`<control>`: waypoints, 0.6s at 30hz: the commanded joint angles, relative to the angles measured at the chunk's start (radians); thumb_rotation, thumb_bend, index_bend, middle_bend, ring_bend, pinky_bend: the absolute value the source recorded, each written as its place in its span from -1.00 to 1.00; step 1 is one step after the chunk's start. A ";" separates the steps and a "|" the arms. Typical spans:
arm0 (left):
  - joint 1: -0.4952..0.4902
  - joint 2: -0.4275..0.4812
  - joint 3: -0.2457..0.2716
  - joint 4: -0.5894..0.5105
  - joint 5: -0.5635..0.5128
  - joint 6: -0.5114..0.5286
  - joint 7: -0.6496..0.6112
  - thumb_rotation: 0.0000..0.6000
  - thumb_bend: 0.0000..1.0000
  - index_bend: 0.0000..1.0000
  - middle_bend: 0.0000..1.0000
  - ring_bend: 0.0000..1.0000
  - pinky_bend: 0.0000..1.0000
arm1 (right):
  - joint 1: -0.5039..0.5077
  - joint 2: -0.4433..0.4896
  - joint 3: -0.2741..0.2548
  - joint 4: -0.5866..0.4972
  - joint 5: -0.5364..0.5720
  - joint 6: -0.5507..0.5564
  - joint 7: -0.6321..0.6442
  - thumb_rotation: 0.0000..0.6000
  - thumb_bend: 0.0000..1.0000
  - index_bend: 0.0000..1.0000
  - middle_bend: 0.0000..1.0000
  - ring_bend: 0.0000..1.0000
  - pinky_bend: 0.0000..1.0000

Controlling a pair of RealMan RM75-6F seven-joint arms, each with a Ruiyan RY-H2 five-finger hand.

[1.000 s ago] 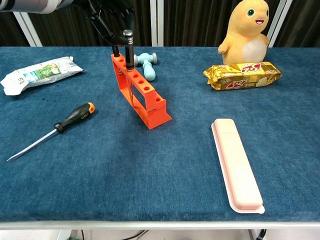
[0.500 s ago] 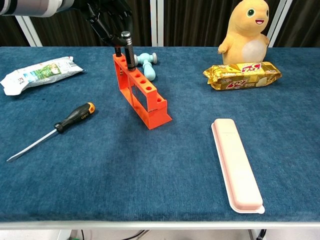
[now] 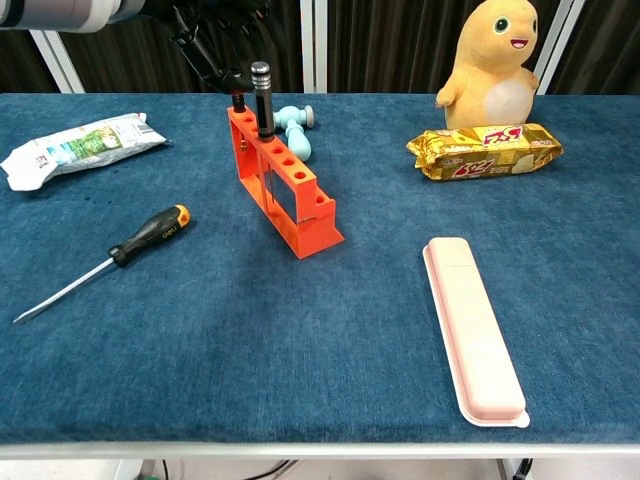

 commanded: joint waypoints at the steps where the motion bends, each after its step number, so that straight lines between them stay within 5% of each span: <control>1: 0.013 0.025 0.000 -0.032 0.030 0.024 -0.001 0.97 -0.45 -0.73 -0.91 -0.94 -0.59 | -0.001 -0.003 0.002 0.001 0.002 0.003 -0.002 1.00 -0.20 -1.00 -1.00 -1.00 -1.00; 5: 0.065 0.089 0.017 -0.145 0.154 0.134 0.021 0.72 -0.62 -0.77 -1.00 -1.00 -0.68 | -0.001 -0.003 0.003 0.001 0.006 0.001 -0.002 1.00 -0.20 -1.00 -1.00 -1.00 -1.00; 10: 0.263 0.185 0.182 -0.334 0.467 0.436 0.123 0.54 -0.68 -0.76 -0.92 -1.00 -0.68 | -0.002 -0.002 0.005 -0.001 0.008 0.003 -0.001 1.00 -0.20 -1.00 -1.00 -1.00 -1.00; 14: 0.483 0.187 0.357 -0.293 0.765 0.652 0.103 0.52 -0.69 -0.76 -0.90 -1.00 -0.68 | 0.000 -0.007 0.001 -0.006 0.004 -0.003 -0.023 1.00 -0.20 -1.00 -1.00 -1.00 -1.00; 18: 0.661 0.177 0.465 -0.183 0.933 0.778 -0.011 0.44 -0.69 -0.76 -0.90 -1.00 -0.68 | 0.002 -0.015 -0.003 -0.013 -0.006 -0.003 -0.055 1.00 -0.20 -1.00 -1.00 -1.00 -1.00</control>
